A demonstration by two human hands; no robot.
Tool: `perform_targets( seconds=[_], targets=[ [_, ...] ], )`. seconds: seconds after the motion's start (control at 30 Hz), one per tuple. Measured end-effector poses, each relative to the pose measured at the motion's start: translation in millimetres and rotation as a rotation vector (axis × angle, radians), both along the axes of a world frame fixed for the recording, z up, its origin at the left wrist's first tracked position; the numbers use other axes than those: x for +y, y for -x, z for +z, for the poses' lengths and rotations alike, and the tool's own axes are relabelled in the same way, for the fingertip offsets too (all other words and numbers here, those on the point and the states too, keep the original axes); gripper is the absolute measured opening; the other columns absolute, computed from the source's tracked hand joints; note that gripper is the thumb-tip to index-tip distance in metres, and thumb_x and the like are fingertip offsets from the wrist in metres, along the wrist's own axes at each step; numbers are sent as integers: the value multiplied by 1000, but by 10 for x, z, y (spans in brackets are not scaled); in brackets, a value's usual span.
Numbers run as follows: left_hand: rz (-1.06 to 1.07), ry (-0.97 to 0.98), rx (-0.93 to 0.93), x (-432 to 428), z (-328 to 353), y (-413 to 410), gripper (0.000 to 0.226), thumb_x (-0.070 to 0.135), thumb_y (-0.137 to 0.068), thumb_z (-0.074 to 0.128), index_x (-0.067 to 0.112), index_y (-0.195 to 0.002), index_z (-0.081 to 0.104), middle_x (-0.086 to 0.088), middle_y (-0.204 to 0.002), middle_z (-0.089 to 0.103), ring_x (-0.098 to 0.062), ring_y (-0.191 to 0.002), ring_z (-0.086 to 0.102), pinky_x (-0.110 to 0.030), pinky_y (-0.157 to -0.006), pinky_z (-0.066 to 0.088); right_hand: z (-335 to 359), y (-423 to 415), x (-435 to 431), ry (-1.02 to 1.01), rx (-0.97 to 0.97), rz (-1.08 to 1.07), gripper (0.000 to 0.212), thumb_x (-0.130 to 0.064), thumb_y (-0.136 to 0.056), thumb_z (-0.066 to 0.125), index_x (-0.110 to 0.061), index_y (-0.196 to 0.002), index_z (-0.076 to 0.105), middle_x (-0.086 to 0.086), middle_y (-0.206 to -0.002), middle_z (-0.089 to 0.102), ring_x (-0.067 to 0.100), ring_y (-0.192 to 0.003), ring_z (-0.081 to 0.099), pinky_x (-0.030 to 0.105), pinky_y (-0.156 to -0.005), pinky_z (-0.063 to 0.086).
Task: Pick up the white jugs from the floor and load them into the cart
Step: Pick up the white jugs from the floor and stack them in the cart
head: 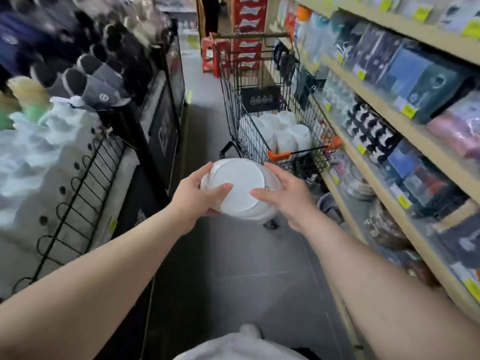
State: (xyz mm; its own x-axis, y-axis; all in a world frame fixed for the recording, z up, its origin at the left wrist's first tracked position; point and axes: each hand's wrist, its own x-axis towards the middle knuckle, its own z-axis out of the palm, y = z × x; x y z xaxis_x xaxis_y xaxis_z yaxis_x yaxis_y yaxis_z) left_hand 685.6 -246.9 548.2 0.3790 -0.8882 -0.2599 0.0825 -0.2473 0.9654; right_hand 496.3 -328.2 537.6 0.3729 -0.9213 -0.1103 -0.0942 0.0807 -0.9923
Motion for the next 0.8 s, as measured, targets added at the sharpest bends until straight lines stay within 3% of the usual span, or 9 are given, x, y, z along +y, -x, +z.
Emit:
perform_targets(
  seconds=[0.2, 0.33, 0.5, 0.63, 0.8],
  targets=[
    [60, 11, -43, -913, 86, -449, 79, 34, -73, 83, 33, -143, 45, 7, -128, 59, -21, -105, 66, -43, -71, 62, 68, -507, -1070, 11, 8, 57, 85, -29, -52, 90, -30, -131, 58, -7, -125, 63, 14, -118, 58, 34, -98, 50],
    [20, -6, -51, -1616, 58, -749, 77, 32, -75, 82, 31, -143, 45, 7, -128, 58, -21, -106, 64, -42, -71, 62, 11, -775, -1696, -3, -11, 25, 80, -16, -65, 88, -26, -136, 54, -11, -129, 59, 9, -120, 55, 29, -99, 48],
    [-148, -10, -91, -2765, -12, -1149, 72, 30, -77, 81, 29, -141, 47, 7, -125, 57, -18, -105, 62, -43, -70, 62, -60, -1053, -2493, -26, -14, -151, 76, -14, -69, 86, -27, -136, 54, -16, -130, 49, 4, -125, 45, 30, -104, 44],
    [-309, -52, -88, -3746, -18, -1345, 71, 33, -75, 82, 31, -139, 51, 2, -126, 60, -22, -104, 64, -43, -69, 62, -37, -1173, -3055, -54, -34, -332, 75, -16, -68, 86, -29, -135, 55, -13, -133, 53, 9, -122, 52, 35, -103, 47],
    [-553, -43, -136, -4768, -66, -1192, 68, 37, -77, 80, 39, -138, 50, 4, -132, 55, -23, -100, 62, -28, -52, 57, -45, -1090, -3559, -86, -42, -583, 75, -18, -69, 86, -26, -137, 54, -4, -136, 56, 14, -120, 56, 37, -98, 52]
  ],
)
